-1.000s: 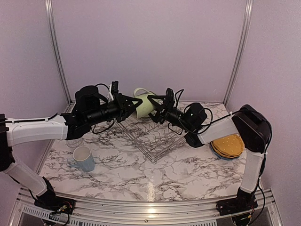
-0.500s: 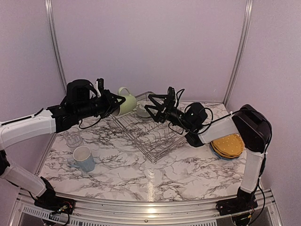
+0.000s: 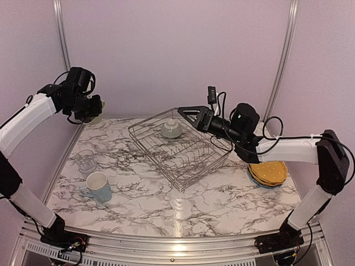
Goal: Unload the mixed dishes from the dish rack
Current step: Place the cup at the corner of the board.
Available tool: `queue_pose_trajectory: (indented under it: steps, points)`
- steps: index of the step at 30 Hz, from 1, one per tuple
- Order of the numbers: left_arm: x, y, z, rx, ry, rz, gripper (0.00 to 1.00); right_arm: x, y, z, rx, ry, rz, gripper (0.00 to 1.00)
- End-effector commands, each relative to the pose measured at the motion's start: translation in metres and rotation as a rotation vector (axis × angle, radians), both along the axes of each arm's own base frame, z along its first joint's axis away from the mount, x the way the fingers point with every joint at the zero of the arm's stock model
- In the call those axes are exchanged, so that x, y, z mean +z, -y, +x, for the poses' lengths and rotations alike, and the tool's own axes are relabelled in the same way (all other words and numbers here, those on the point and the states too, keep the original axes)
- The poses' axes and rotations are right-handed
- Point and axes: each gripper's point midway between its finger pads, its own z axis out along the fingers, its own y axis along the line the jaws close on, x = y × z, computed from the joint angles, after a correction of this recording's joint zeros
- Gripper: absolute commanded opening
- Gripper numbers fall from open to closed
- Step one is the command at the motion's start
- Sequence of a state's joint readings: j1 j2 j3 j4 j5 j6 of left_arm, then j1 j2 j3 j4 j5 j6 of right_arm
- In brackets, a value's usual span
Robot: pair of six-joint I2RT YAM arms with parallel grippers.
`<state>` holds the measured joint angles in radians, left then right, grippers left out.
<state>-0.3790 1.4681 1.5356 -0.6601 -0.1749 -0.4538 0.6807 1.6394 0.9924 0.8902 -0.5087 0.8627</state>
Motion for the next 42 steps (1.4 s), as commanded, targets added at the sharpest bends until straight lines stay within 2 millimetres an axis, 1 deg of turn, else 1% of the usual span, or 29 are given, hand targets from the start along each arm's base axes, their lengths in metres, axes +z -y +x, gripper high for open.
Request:
queue_pose_trajectory:
  steps: [1, 4, 5, 8, 13, 17, 20, 25, 29, 33, 38, 42]
  points:
    - [-0.028, -0.059, -0.003, 0.044, -0.158, 0.317, 0.0, -0.027, 0.009, 0.013, -0.142, 0.05, -0.256, 0.99]
    - [-0.041, -0.09, 0.002, 0.112, -0.213, 0.434, 0.0, -0.02, 0.017, 0.013, -0.198, 0.09, -0.309, 0.99]
    - [-0.047, -0.101, 0.003, 0.129, -0.238, 0.446, 0.0, -0.018, 0.018, 0.013, -0.207, 0.099, -0.321, 0.98]
    - [-0.067, -0.124, 0.007, 0.15, -0.305, 0.415, 0.0, -0.015, 0.023, 0.013, -0.228, 0.114, -0.344, 0.99]
    - [-0.109, -0.136, 0.01, 0.124, -0.423, 0.357, 0.0, -0.015, 0.018, 0.012, -0.212, 0.117, -0.344, 0.99]
    - [-0.139, -0.141, 0.009, 0.108, -0.502, 0.329, 0.0, -0.016, 0.015, 0.012, -0.206, 0.117, -0.348, 0.99]
    - [-0.155, -0.144, 0.007, 0.105, -0.548, 0.307, 0.0, -0.017, 0.013, 0.013, -0.205, 0.113, -0.351, 0.99]
    - [-0.175, -0.142, -0.001, 0.095, -0.601, 0.298, 0.0, -0.016, 0.014, 0.014, -0.211, 0.12, -0.353, 0.99]
    - [-0.19, -0.138, -0.009, 0.075, -0.64, 0.276, 0.0, -0.016, 0.012, 0.014, -0.207, 0.12, -0.353, 0.98]
    - [-0.2, -0.142, -0.015, 0.08, -0.671, 0.304, 0.0, -0.016, 0.013, 0.012, -0.212, 0.128, -0.348, 0.98]
    - [-0.209, -0.139, -0.017, 0.07, -0.69, 0.286, 0.0, -0.015, 0.016, 0.012, -0.226, 0.133, -0.354, 0.98]
    - [-0.211, -0.139, -0.016, 0.07, -0.696, 0.287, 0.07, -0.016, 0.016, 0.011, -0.229, 0.132, -0.36, 0.99]
